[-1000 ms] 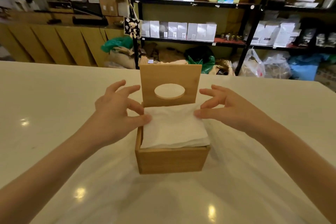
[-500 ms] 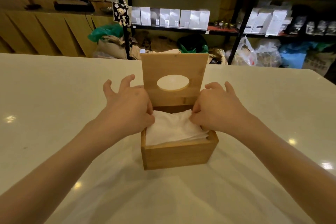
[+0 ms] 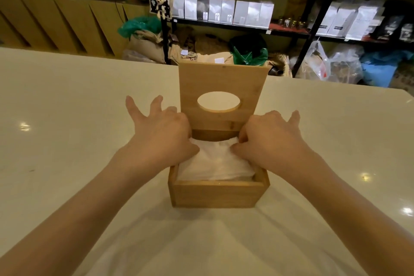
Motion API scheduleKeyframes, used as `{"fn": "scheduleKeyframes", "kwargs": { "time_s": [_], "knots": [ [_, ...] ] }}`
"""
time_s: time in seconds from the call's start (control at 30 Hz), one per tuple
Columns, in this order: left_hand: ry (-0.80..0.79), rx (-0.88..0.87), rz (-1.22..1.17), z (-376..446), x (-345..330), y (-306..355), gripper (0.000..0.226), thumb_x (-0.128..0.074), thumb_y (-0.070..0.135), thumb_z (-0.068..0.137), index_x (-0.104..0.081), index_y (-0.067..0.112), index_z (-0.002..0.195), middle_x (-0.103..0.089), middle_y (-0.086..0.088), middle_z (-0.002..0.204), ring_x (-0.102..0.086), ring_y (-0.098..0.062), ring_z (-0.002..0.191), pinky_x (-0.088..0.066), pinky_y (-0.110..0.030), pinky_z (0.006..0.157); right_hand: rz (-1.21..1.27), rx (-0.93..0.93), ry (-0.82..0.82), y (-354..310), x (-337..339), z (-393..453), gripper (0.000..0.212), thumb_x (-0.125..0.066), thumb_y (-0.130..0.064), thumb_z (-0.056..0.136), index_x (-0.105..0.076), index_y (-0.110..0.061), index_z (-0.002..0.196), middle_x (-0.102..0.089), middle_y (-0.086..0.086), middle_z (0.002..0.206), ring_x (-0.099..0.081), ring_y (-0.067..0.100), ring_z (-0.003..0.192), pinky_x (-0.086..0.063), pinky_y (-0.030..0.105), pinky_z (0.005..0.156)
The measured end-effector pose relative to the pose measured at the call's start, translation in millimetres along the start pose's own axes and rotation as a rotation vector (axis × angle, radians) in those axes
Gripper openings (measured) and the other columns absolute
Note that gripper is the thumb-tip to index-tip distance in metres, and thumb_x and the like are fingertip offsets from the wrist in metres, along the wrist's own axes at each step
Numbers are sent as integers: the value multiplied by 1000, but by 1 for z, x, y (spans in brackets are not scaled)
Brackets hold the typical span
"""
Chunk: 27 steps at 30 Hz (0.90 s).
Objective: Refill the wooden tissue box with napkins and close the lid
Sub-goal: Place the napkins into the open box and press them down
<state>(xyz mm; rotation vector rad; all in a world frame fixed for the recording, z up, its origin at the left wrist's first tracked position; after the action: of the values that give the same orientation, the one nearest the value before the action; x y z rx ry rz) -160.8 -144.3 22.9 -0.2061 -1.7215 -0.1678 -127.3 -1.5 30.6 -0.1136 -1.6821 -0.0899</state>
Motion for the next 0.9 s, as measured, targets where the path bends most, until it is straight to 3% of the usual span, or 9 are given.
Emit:
{"fn": "scheduleKeyframes", "kwargs": {
  "time_s": [0.07,0.17,0.27,0.37,0.47,0.57,0.63,0.73,0.9],
  "knots": [
    [42,-18,-73,-6,3,-4,23,-47,44,87,-66,36,96,-33,0,148,0,-26,143,11,-64,106,56,47,46,5,2,-7,25,-43,-28,89,-66,-22,94,-62,2,95,-41,28,119,-14,61,109],
    [162,-50,-147,-19,8,-8,28,-38,38,91,-64,41,100,-22,3,153,5,-19,143,11,-57,109,255,152,71,7,5,-15,34,-35,-22,90,-66,-31,104,-60,-1,118,-39,26,127,-24,56,108],
    [74,-48,-246,-21,0,-7,42,-25,42,93,-67,39,95,-10,6,156,17,-14,141,18,-55,108,519,121,-174,7,-4,-12,33,-35,-31,91,-67,-31,97,-59,-12,102,-50,16,101,-39,35,93],
    [40,-30,-320,-18,0,-5,72,-4,57,85,-72,34,82,-13,13,155,17,-10,140,21,-53,107,608,51,-371,5,-6,-10,41,-28,-43,93,-66,-33,100,-42,-22,85,-43,3,77,-30,15,67],
    [68,-53,-308,-14,1,-1,91,10,62,71,-74,27,74,-17,19,152,15,-9,140,24,-52,105,562,58,-382,4,-4,-6,59,-16,-49,94,-69,-26,102,-41,-13,100,-41,7,85,-26,21,82],
    [60,-57,-215,-12,-4,3,93,12,63,74,-73,24,74,-18,17,152,16,-13,141,25,-55,103,485,23,-361,4,-5,-5,70,-10,-56,91,-72,-23,93,-47,-6,108,-44,17,99,-25,27,100],
    [69,-56,-158,-12,-7,5,90,10,61,78,-72,25,72,-21,13,152,16,-17,141,25,-57,103,380,3,-321,4,-7,-5,72,-8,-59,90,-70,-23,90,-58,-3,108,-48,22,105,-21,47,110],
    [86,-61,-129,-13,-6,7,86,6,60,82,-72,25,74,-23,13,151,14,-19,142,25,-58,103,196,2,-244,1,-9,-6,70,-5,-56,90,-67,-23,94,-63,3,111,-49,27,110,-12,62,108],
    [78,-61,-141,-13,-3,5,87,7,63,80,-73,27,85,-17,11,154,16,-17,141,25,-56,103,328,-7,-226,2,-5,-11,70,-10,-58,90,-70,-22,94,-63,3,110,-49,24,103,-17,56,110]
  ]
}}
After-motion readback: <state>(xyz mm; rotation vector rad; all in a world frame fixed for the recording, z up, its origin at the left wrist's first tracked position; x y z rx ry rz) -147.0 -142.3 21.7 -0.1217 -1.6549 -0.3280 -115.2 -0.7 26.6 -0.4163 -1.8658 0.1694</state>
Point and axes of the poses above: each hand's wrist, its own z-axis towards the middle knuckle, its own x-axis out of the back of the hand, y = z × x, the point moved 6 cm from there along z, towards the middle knuckle
